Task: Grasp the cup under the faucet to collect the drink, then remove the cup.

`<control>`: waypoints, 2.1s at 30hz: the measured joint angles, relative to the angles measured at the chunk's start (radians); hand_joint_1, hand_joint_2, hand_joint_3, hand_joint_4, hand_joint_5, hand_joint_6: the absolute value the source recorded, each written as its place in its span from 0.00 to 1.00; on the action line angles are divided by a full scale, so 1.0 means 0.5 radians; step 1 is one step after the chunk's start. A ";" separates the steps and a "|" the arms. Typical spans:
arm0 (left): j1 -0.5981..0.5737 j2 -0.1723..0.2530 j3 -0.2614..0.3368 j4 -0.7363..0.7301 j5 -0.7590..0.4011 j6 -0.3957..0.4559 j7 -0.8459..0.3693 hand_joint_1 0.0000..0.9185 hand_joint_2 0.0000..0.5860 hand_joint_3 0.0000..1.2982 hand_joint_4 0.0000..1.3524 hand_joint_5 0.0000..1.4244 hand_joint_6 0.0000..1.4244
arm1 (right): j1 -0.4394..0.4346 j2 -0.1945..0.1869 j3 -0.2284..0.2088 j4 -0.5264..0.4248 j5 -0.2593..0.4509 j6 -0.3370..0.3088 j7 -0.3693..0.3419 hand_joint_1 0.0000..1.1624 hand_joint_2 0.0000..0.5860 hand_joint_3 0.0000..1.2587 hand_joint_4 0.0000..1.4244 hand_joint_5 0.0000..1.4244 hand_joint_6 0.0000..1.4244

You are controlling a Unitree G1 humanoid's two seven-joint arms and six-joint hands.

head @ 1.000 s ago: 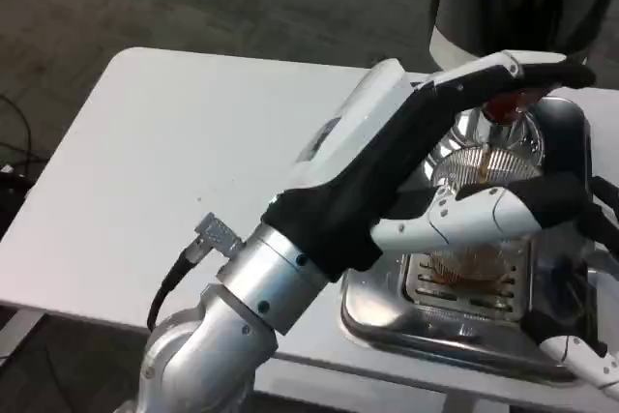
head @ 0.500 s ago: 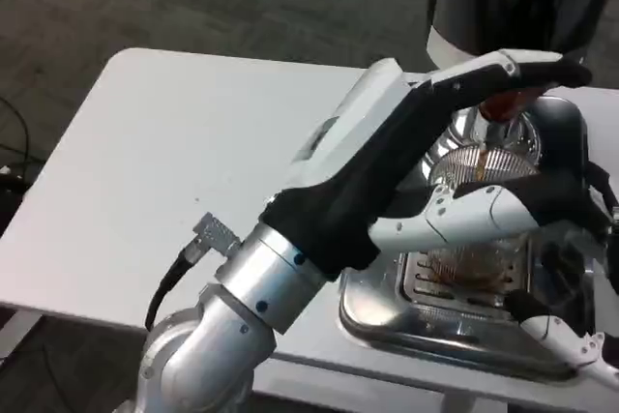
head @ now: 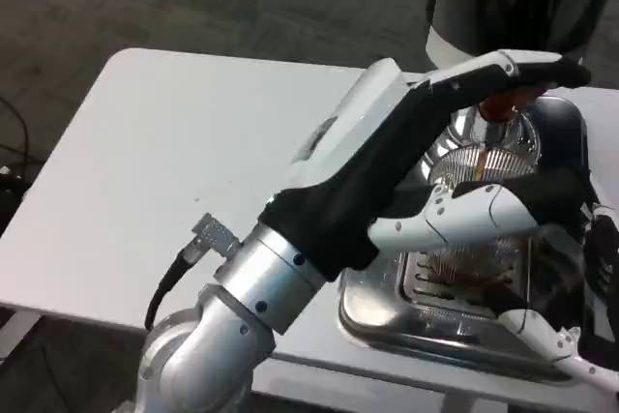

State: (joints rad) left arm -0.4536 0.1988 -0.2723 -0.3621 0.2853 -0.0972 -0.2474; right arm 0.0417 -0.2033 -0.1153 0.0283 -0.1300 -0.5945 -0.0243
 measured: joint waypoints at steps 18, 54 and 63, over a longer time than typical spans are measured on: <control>0.002 0.000 0.007 0.000 0.000 0.000 0.000 0.00 0.11 0.29 0.21 0.16 0.12 | -0.115 0.117 0.018 0.171 0.004 -0.088 -0.116 0.68 0.27 0.04 0.09 0.11 0.19; 0.030 0.001 0.042 -0.002 -0.001 -0.011 0.000 0.00 0.12 0.29 0.21 0.16 0.11 | -0.256 0.234 0.107 0.324 -0.059 -0.117 -0.261 0.66 0.29 0.04 0.10 0.12 0.18; 0.067 -0.003 0.041 -0.027 0.036 -0.011 0.038 0.00 0.13 0.26 0.16 0.15 0.11 | -0.258 0.234 0.114 0.324 -0.071 -0.117 -0.264 0.65 0.30 0.04 0.10 0.12 0.19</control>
State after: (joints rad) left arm -0.4200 0.1973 -0.2518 -0.3758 0.3035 -0.1029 -0.2285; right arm -0.0873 -0.0865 -0.0581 0.1903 -0.1653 -0.6528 -0.1564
